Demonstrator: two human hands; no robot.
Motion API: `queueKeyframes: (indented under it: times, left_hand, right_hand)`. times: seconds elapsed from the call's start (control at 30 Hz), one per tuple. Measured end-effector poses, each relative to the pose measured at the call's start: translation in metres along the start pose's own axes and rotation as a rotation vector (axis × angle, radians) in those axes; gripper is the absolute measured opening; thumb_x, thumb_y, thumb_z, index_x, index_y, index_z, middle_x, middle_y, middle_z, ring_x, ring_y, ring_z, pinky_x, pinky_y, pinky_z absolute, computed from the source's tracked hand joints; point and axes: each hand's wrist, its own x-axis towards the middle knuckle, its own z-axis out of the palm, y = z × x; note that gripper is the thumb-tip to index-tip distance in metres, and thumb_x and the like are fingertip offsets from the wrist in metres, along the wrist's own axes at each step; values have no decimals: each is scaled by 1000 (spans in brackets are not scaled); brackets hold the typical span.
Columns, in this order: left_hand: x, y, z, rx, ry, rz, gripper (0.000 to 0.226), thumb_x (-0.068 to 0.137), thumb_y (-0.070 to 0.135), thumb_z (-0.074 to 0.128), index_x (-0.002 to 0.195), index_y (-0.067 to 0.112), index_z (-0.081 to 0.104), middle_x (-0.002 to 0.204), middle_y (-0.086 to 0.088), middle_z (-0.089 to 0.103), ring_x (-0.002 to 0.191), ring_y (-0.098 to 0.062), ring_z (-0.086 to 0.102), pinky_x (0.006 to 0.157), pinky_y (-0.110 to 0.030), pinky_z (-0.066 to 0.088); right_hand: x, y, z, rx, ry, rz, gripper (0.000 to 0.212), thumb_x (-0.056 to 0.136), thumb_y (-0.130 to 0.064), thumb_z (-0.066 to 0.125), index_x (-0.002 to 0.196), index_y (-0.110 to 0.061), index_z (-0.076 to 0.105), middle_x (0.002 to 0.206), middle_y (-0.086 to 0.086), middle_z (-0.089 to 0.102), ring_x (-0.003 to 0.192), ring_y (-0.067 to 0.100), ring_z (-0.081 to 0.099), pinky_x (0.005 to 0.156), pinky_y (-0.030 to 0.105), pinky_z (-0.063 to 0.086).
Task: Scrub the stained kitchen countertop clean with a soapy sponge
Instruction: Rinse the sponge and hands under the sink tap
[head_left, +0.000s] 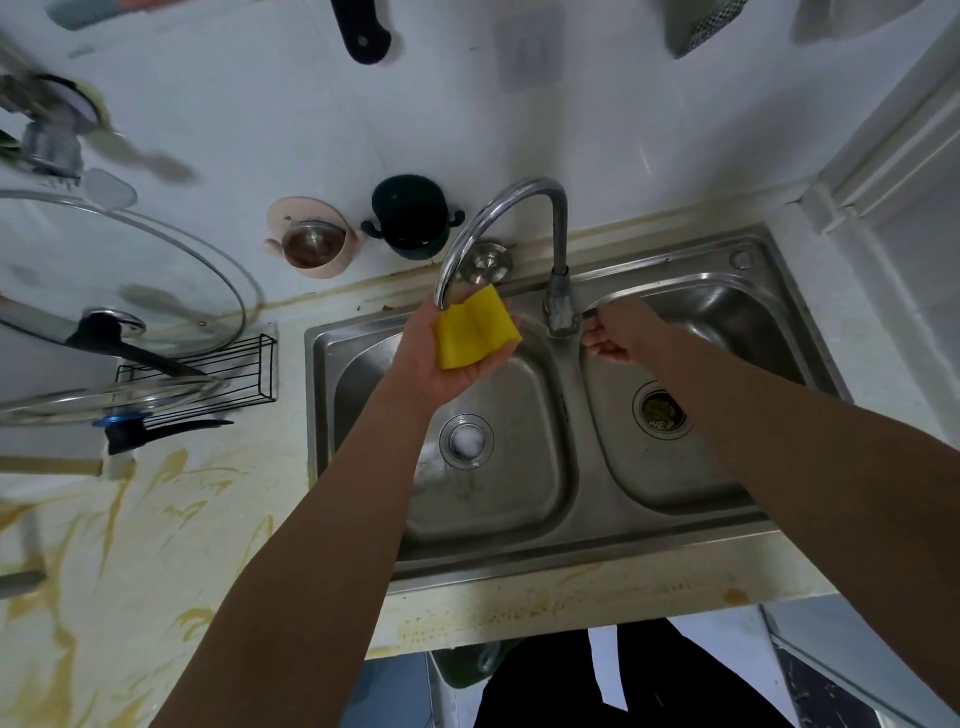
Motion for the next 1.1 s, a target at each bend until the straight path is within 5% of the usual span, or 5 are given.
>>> queueKeyframes:
  times: [0.23,0.47,0.73,1.0,1.1]
  left_hand:
    - [-27,-13,-20,187,111,-37,49,78,39,82,121,18,71,120,-16,70,109,-37,68,77,-45,60]
    - [-36,-39,-12,467,358,73,23,96,28,73,79,20,59,63,-2,53,47,-13,50,42,-23,41]
    - [-46,-35,8,855,589,305,57,103,57,45,67,15,57,56,-1,57,52,-18,55,59,-32,48]
    - [-53,-48,9,936,509,435,54,110,37,45,60,16,48,52,8,46,50,-9,43,56,-31,41]
    - [-59,-50,5,1027,477,456,33,107,26,46,89,15,71,86,2,70,74,-11,62,73,-32,52]
  right_hand:
    - [-17,38,35,379,-115,42,38,103,-41,48,82,-12,61,67,6,65,52,14,60,56,26,46]
    - [-69,79,112,684,-530,289,66,99,-61,41,110,0,65,99,18,71,86,30,68,84,39,53]
    - [-90,69,154,1004,-495,327,65,104,-54,33,126,2,58,120,22,68,114,34,65,101,46,50]
    - [-102,53,178,936,-475,219,41,109,-32,35,113,0,60,81,6,67,68,15,65,60,30,57]
    - [-99,53,186,868,-489,123,36,109,-33,37,121,-4,55,89,5,66,76,15,64,67,31,55]
